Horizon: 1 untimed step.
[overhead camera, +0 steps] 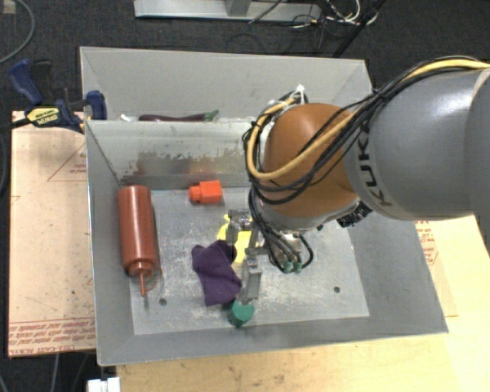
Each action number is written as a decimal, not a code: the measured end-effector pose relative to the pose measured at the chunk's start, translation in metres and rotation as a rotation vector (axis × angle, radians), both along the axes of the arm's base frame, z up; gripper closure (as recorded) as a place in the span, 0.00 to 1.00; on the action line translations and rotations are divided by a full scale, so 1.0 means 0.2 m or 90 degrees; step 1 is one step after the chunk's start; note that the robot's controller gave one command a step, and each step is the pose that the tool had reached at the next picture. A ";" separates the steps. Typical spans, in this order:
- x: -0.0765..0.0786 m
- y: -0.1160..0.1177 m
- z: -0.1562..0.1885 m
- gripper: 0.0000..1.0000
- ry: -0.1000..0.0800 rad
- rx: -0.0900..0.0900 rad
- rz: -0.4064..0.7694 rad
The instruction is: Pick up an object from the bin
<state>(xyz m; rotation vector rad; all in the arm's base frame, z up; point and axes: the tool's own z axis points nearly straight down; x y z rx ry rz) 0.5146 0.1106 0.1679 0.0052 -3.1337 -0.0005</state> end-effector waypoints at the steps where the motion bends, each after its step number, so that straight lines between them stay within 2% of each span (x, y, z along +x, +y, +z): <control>1: 0.01 0.00 0.02 0.00 -0.005 0.001 -0.002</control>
Offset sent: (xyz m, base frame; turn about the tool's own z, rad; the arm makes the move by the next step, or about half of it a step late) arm 0.0347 0.0167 -0.0979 -0.0298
